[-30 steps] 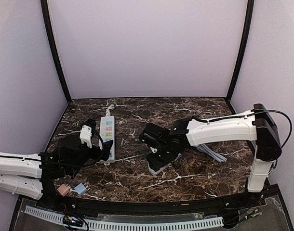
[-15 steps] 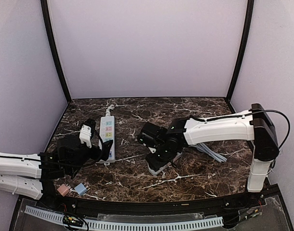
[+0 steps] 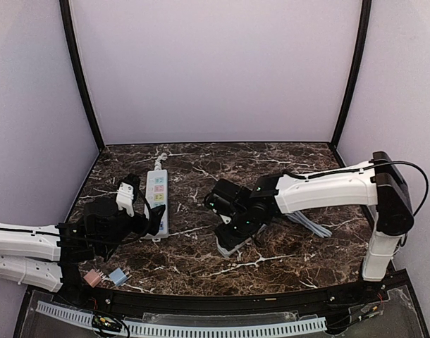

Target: Insert the plug

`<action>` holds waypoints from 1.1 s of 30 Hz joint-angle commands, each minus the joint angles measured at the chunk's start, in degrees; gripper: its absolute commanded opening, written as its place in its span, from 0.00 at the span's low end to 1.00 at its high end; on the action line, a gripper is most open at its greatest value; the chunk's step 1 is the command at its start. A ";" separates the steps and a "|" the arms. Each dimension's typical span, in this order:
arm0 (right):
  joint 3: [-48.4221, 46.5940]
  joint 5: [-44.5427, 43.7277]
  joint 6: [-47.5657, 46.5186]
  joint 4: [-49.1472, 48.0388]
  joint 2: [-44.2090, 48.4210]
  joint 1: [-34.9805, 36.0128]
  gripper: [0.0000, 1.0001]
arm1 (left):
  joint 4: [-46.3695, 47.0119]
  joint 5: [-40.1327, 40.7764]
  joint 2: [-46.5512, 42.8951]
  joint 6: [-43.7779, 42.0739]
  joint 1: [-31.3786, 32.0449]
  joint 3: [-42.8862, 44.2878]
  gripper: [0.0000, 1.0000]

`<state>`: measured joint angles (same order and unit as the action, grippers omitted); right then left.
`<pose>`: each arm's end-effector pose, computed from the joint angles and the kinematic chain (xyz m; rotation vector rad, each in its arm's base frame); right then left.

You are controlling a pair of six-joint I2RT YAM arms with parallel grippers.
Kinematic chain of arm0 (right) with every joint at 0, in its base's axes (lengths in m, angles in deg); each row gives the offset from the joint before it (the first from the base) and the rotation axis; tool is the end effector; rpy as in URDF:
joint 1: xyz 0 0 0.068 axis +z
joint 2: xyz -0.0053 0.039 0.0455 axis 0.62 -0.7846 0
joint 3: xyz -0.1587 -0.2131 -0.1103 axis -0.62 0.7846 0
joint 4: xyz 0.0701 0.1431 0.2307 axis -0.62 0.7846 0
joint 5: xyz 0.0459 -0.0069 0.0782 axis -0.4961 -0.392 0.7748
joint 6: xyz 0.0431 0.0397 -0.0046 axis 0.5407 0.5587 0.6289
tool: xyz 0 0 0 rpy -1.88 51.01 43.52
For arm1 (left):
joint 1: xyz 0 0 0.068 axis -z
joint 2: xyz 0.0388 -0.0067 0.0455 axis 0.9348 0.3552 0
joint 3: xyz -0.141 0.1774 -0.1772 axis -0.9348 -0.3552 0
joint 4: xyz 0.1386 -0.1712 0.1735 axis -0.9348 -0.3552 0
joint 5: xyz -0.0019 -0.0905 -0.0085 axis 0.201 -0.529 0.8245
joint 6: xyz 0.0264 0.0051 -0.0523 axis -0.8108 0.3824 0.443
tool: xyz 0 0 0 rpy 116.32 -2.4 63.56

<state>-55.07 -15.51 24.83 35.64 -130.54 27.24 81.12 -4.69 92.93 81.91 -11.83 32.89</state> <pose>0.1713 0.3598 0.1887 -0.8631 2.6639 0.1647 0.1360 -0.1687 0.2182 0.2785 1.7556 -0.3498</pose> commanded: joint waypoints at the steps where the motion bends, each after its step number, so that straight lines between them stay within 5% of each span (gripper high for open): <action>1: 7.09 -8.99 2.91 9.17 -7.58 -6.50 0.00 | -0.41 -0.21 -0.61 -0.22 -0.33 -1.25 0.99; 15: 7.08 -17.28 1.60 13.50 -2.12 -14.01 0.00 | 0.08 -0.07 0.58 -0.33 -0.37 -1.09 0.99; 27: 7.83 -9.04 -0.67 6.08 -3.90 -12.65 0.00 | 0.03 0.05 0.63 -0.30 -0.37 -1.11 0.99; 33: 8.44 -7.42 0.08 5.06 -3.77 -11.76 0.16 | -0.14 0.06 0.46 -0.30 -0.33 -1.09 0.99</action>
<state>-52.32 -14.98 24.79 32.80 -128.01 18.70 81.18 -4.80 93.74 81.91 -11.83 32.89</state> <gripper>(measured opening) 0.556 0.987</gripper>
